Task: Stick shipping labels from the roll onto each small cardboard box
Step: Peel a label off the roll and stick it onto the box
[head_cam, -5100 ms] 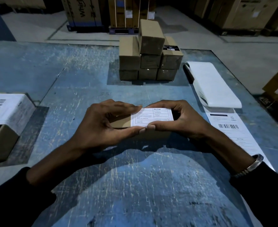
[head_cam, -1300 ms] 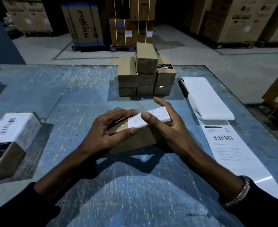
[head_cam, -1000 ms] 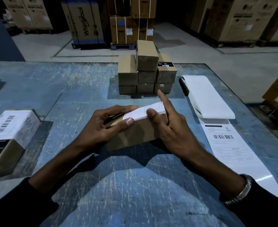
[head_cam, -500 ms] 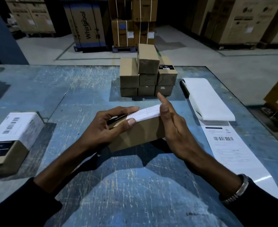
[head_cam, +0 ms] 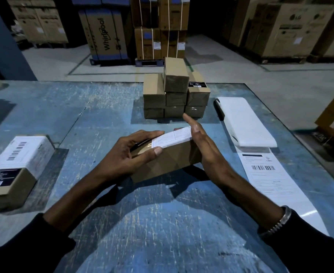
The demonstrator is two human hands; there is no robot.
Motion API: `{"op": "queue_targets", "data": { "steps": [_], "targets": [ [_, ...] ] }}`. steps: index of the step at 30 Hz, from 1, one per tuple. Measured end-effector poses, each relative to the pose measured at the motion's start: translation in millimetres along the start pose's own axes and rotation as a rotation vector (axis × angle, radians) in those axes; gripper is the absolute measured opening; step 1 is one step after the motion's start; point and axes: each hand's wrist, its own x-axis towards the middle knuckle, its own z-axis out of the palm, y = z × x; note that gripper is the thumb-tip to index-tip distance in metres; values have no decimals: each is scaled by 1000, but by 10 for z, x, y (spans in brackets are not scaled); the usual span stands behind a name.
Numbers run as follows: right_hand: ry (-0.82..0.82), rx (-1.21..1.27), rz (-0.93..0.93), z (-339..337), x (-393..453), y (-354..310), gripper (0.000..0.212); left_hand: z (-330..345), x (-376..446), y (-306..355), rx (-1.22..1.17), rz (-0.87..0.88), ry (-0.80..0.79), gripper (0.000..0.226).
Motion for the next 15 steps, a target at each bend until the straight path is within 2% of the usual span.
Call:
{"op": "queue_targets", "data": {
  "steps": [2,5,8,11,13,15],
  "targets": [
    [-33,9,10,-18,33,49,62,31,-59,33,113,23,40,49],
    [-127,-36,56,-39,63,75,58,83,-232,50,569,224,139,58],
    [-175,46,8,-55,16,81,71,177,-460,143,812,298,198,57],
    [-220,2,-68,-107,-20,85,86,330,-675,180,894,323,261,52],
    [-227,-81,-99,-118,-19,104,85,390,-785,223,834,322,326,42],
    [-204,-142,-118,-92,-23,149,82,387,-840,264,750,283,384,42]
  ]
}}
